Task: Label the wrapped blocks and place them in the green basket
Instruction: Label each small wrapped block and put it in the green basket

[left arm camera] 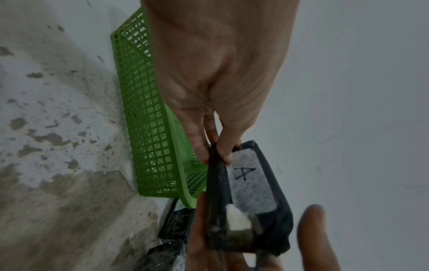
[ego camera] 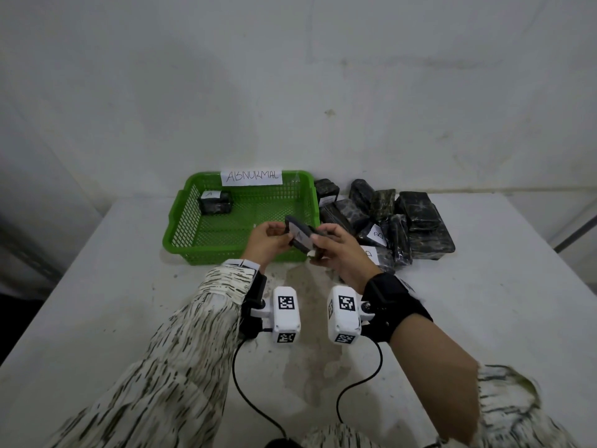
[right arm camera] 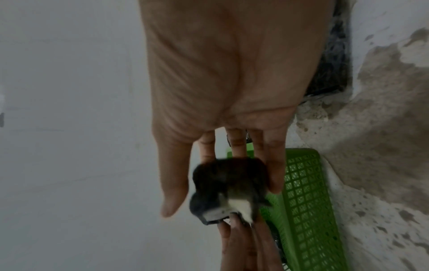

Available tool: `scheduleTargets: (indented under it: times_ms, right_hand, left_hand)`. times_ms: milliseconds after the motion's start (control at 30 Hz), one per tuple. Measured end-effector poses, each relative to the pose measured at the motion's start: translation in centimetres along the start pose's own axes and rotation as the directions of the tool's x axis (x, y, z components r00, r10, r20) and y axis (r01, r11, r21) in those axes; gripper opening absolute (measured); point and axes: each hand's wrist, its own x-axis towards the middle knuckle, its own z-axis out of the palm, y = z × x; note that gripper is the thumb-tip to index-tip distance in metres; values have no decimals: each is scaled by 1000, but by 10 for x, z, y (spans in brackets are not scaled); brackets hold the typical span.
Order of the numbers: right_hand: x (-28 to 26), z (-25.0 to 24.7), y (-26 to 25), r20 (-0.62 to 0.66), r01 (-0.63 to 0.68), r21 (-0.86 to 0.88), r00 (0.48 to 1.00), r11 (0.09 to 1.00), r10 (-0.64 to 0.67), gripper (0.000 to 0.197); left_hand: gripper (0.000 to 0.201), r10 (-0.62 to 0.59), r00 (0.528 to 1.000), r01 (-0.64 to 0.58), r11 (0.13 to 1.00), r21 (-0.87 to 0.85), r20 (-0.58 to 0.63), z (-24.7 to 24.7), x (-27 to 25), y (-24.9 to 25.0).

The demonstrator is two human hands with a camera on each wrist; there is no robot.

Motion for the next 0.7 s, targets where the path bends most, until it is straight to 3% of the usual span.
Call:
scheduleTargets:
  times_ms: [133, 333, 533, 700]
  right_hand:
    - [1, 0, 0, 51, -33, -9, 998, 999, 34, 21]
    - [3, 6, 8, -28, -20, -16, 999, 1000, 20, 48]
    - [2, 3, 6, -37, -23, -178, 999, 984, 17, 58]
    - [1, 1, -1, -33, -33, -169, 999, 985, 27, 45]
  left_hand:
    - [19, 57, 998, -59, 998, 38, 42, -2, -4, 4]
    - [6, -31, 978, 62, 988, -145, 206, 11, -18, 11]
    - [29, 31, 973, -47, 997, 67, 227, 12, -16, 8]
    - [32, 121, 961, -174, 964, 203, 249, 11, -19, 10]
